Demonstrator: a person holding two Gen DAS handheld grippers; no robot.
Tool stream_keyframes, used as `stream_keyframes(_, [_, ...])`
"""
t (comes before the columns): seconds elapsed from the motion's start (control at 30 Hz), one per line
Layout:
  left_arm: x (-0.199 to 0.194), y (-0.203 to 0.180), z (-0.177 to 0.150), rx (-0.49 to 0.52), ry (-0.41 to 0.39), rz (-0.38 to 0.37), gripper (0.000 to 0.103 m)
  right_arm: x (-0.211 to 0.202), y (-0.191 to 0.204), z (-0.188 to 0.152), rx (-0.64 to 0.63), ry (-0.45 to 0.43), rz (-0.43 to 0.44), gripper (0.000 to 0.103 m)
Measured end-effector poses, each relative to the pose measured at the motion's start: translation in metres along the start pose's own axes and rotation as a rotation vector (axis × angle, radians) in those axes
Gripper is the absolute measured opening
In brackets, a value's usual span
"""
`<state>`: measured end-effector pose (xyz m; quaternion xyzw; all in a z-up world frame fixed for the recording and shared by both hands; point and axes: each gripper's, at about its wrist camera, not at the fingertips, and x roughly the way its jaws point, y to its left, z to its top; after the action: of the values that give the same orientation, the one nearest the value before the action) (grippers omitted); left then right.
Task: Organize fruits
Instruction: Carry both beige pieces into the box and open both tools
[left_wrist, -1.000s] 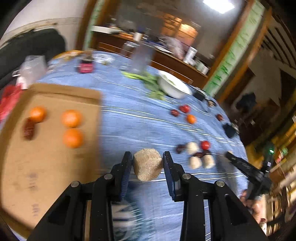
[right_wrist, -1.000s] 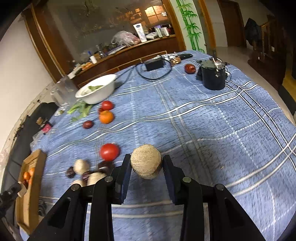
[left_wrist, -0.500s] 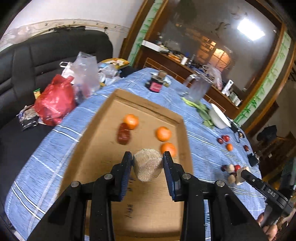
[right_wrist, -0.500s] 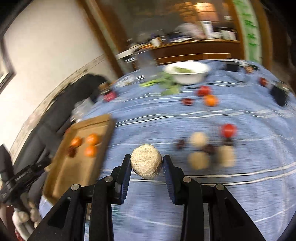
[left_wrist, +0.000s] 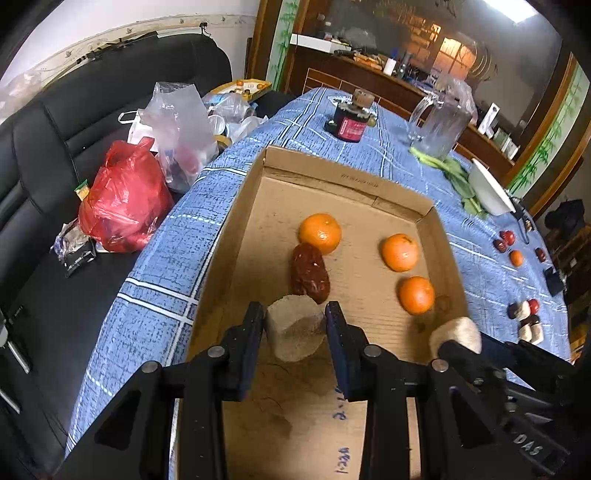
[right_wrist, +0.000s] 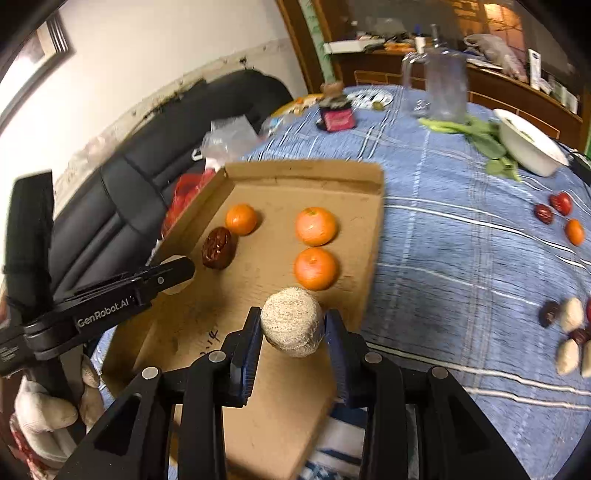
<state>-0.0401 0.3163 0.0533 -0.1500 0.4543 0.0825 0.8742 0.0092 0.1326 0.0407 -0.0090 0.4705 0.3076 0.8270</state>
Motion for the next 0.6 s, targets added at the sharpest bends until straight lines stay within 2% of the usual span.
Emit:
stream_keyframes(0.43, [0.016, 0.003, 0.001, 0.007, 0.036, 0.013, 0.034, 0.023, 0.007, 0.005, -0.028, 0.045, -0.028, 0.038])
stream_keyframes(0.6, [0.019, 0.008, 0.002, -0.015, 0.046, 0.017, 0.041, 0.027, 0.011, 0.005, -0.038, 0.041, -0.044, 0.038])
